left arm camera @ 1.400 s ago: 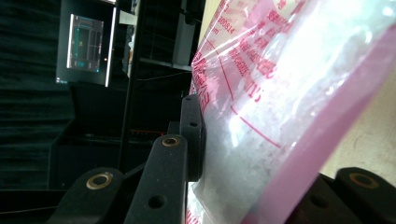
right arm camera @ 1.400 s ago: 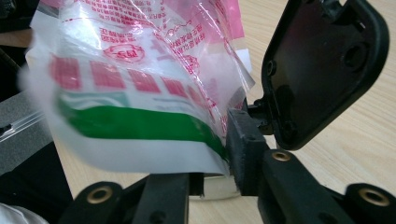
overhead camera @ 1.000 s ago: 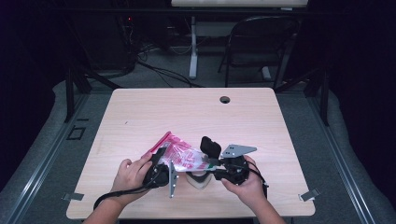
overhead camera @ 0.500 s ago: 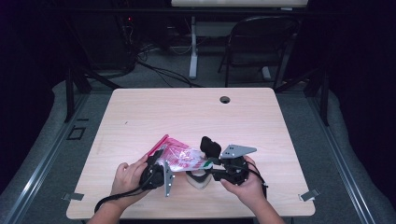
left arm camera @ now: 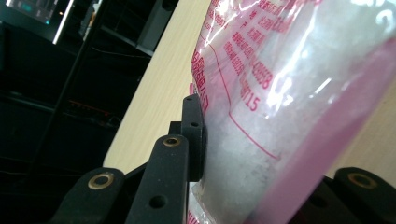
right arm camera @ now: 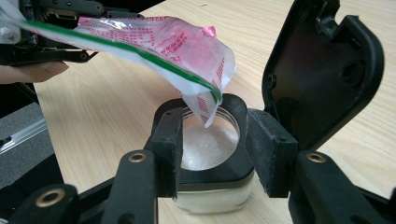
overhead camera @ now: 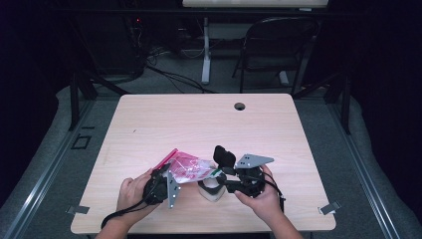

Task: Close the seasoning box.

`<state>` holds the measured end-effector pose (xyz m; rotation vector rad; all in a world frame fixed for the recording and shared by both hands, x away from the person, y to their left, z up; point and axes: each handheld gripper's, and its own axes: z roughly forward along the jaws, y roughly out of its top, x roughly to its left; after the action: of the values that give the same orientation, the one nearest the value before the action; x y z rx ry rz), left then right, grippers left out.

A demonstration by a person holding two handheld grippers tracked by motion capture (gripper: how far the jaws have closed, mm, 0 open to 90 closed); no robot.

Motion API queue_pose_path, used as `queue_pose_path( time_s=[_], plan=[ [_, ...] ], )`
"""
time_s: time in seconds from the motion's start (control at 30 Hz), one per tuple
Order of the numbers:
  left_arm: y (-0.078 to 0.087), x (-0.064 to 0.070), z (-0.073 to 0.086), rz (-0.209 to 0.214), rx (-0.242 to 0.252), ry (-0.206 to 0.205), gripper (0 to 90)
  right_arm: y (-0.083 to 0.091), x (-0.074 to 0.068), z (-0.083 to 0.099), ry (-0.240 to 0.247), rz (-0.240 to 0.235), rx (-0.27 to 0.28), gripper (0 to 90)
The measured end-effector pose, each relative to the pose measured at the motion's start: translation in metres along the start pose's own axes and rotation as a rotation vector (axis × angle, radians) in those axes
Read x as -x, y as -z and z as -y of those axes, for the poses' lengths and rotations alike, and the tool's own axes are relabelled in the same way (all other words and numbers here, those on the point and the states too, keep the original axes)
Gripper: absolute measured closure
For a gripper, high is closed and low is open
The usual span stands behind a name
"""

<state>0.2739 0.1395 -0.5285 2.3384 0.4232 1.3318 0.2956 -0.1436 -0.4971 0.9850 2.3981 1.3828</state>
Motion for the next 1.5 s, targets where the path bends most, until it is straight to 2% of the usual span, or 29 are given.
queue_pose_path(
  time_s=[0.17,0.37,0.67,0.9,1.5],
  plan=[
    [-0.001,0.001,0.003,0.036,0.013,0.057,80.3,0.000,0.000,0.000,-0.002,0.004,0.002,56.4],
    [-0.002,0.001,0.005,0.059,0.006,0.071,80.4,0.001,0.000,0.001,-0.005,0.010,0.011,56.1],
    [-0.002,0.000,0.009,0.107,0.010,0.124,80.5,0.003,0.002,0.001,-0.017,0.018,0.028,54.7],
    [-0.004,-0.007,0.016,0.140,0.014,0.200,80.6,0.004,0.003,0.001,-0.030,0.022,0.039,54.2],
    [-0.008,-0.017,0.027,0.184,0.015,0.310,80.9,0.003,0.003,0.002,-0.031,0.023,0.035,54.0]
  ],
)
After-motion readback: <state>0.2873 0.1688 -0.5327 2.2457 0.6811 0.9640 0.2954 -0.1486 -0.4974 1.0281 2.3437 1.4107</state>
